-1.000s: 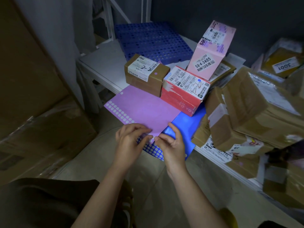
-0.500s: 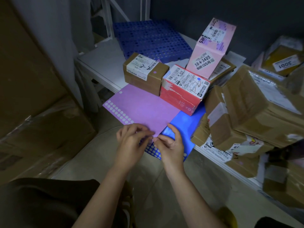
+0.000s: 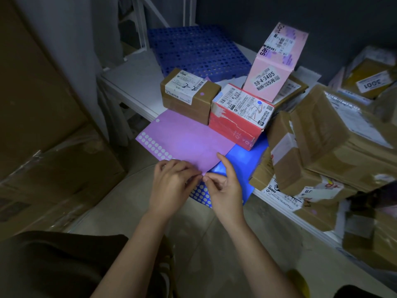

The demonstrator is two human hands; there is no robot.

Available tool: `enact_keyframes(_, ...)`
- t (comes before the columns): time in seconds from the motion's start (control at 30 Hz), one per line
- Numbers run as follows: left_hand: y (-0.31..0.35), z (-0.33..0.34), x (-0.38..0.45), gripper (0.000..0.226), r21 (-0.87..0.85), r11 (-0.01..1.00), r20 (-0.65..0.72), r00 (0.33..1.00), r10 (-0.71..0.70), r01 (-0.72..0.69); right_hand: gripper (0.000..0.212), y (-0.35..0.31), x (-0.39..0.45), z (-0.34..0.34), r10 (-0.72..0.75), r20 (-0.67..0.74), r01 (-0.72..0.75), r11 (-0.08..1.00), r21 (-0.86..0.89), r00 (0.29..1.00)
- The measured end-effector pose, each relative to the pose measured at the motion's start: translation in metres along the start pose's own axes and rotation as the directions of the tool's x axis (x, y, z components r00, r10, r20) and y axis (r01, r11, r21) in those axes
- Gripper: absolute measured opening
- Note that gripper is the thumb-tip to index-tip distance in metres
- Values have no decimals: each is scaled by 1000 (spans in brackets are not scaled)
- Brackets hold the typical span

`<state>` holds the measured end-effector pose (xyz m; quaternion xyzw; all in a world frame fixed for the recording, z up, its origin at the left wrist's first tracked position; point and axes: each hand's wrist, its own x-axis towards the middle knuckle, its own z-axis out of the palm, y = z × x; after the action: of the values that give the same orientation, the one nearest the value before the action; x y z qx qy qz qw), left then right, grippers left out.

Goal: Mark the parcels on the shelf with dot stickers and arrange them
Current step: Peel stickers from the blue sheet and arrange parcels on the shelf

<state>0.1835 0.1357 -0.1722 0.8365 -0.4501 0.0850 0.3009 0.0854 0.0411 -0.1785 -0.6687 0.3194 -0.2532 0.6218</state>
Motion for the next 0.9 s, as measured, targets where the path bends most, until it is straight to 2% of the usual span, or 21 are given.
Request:
enact_keyframes(0.23, 2, -1, 3, 25, -193, 965, 66, 984, -165, 175, 58, 2, -1, 1, -106, -39, 101, 988, -117, 994)
enact_keyframes(0.43, 4, 0, 3, 24, -197, 958, 64, 978, -200, 209, 62, 4, -1, 1, -97, -55, 91, 991, -99, 994)
enact_keyframes(0.53, 3, 0, 3, 17, -249, 943, 30, 975, -219, 219, 63, 5, -4, -1, -66, -54, 58, 988, -143, 996)
enact_keyframes(0.6, 5, -6, 4, 17, -276, 947, -22, 984, -176, 163, 57, 2, -6, -4, -79, -74, 62, 976, -210, 994)
enact_keyframes(0.67, 13, -15, 5, 20, -232, 972, -115, 990, -77, 49, 36, -8, -10, -9, -99, -125, 66, 967, -246, 987)
enact_keyframes(0.7, 19, -20, 4, 20, -199, 980, -172, 985, -13, -22, 26, -17, -13, -12, -107, -157, 70, 972, -224, 982)
enact_keyframes(0.77, 31, -30, 4, 19, -150, 978, -259, 960, 104, -146, 23, -37, -20, -21, -108, -193, 80, 986, -148, 975)
enact_keyframes(0.9, 62, -48, 7, 11, -95, 950, -334, 909, 251, -298, 19, -80, -37, -44, -43, -134, 45, 999, 16, 990)
